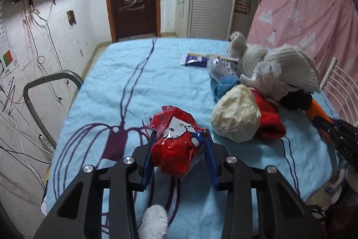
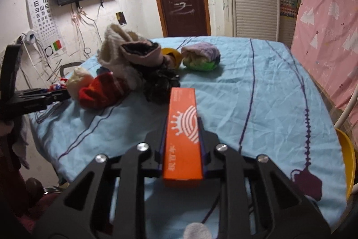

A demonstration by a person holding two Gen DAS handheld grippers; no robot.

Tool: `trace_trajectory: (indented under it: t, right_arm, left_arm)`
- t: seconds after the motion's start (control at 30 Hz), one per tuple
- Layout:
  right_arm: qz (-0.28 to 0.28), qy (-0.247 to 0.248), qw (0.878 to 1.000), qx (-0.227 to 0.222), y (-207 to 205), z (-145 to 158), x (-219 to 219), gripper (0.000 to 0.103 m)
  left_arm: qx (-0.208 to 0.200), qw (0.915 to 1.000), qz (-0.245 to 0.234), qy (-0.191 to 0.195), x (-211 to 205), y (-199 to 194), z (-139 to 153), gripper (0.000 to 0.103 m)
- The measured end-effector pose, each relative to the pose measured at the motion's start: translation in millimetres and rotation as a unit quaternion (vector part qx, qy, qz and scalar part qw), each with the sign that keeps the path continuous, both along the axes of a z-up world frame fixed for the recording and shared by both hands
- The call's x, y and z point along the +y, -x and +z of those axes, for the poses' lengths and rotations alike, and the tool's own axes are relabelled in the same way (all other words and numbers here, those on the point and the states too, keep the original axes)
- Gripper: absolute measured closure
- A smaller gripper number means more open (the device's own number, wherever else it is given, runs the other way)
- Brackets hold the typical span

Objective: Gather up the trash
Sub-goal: 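Grasp the red snack bag with the left tool while the right tool grasps the orange box, then carry both items over the yellow bin and open both tools to drop them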

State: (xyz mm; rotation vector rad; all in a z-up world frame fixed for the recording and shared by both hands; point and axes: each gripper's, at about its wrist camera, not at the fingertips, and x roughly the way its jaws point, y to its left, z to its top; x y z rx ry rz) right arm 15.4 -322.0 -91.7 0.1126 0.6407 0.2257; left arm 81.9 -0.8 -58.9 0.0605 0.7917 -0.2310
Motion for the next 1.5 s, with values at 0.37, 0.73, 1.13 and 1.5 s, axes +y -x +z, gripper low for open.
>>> trace_trajectory:
  t: [0.37, 0.73, 1.13, 1.5]
  right_arm:
    - [-0.065, -0.017, 0.995, -0.069, 2.3, 57.9, -80.8, 0.081]
    - [-0.153, -0.015, 0.988, -0.027, -8.3, 47.2, -206.3, 0.081]
    - [-0.194, -0.057, 0.978, 0.053, -7.7, -5.4, -282.5, 0.073]
    - [-0.256, -0.131, 0.957, -0.048, 37.6, 32.3, -331.7, 0.043]
  left_arm:
    - [-0.074, 0.9939, -0.065, 0.048, -55.2, 14.5, 88.3, 0.073]
    - [-0.042, 0.9734, -0.213, 0.074, -265.6, -5.0, 111.4, 0.073]
    - [0.063, 0.9706, -0.225, 0.055, -422.4, -31.5, 33.1, 0.073]
    - [0.102, 0.9559, -0.273, 0.034, -480.6, -21.2, -6.8, 0.04]
